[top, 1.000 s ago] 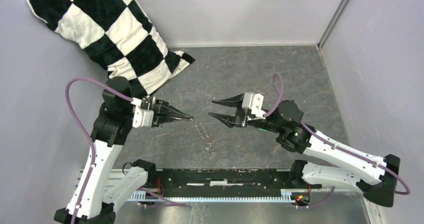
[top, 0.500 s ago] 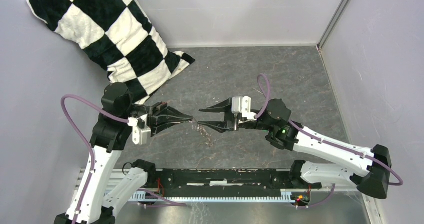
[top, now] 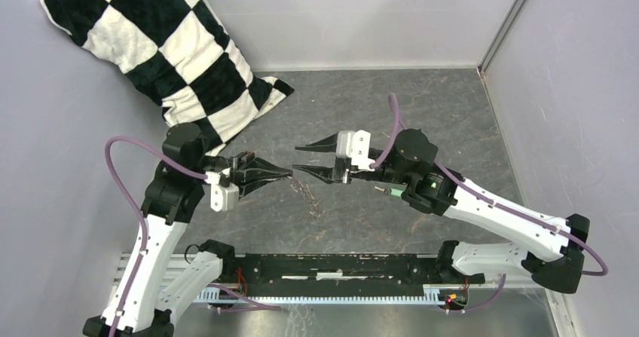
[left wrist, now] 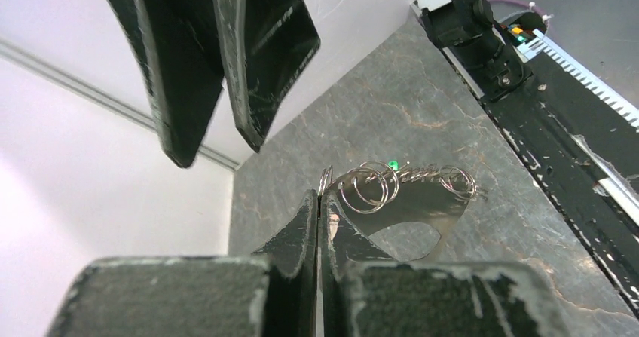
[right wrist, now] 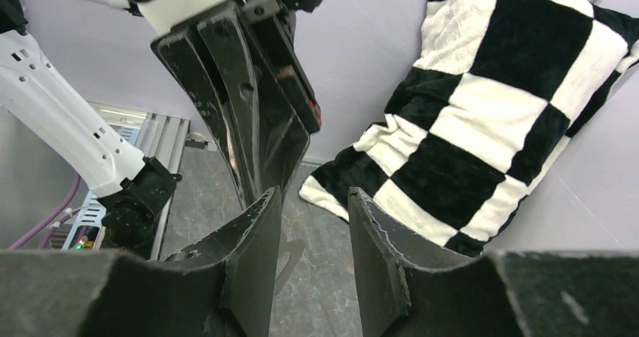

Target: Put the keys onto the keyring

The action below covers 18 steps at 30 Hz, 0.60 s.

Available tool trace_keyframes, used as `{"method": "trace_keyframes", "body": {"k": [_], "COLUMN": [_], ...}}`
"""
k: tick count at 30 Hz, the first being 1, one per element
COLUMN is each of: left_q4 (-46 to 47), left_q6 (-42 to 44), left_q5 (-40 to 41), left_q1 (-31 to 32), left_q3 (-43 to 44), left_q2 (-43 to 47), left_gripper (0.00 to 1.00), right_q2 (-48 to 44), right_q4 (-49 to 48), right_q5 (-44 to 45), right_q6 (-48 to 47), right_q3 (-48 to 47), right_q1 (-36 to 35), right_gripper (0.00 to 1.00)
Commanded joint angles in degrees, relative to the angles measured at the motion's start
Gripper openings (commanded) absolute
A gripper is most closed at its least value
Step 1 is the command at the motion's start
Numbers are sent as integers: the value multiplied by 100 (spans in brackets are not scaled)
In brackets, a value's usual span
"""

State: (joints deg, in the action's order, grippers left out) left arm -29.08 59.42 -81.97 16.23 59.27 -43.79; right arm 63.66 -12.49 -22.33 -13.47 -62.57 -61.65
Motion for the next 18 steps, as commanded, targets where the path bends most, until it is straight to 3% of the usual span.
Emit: {"method": "trace_keyframes", "body": {"k": [1,10,18], "left_q4": [-264,-534,-801], "left_q6": [-352,-1136,-1099], "left_q5": [433,911,974], "left_q1": [12,12,12], "left_q3": [-5,135,110], "left_q2": [-178,-466,-417], "left_gripper": [2,2,2], "right_q2": [334,924,1206], "right_q4": [1149,3255,3839], "right_q5": [263,760,1116], "right_q6": [-431,-943,-1061], "right_q3": [-762,-1923,-2141], "right_q1": [-152,-328,-361], "right_gripper": [44,43,38]}}
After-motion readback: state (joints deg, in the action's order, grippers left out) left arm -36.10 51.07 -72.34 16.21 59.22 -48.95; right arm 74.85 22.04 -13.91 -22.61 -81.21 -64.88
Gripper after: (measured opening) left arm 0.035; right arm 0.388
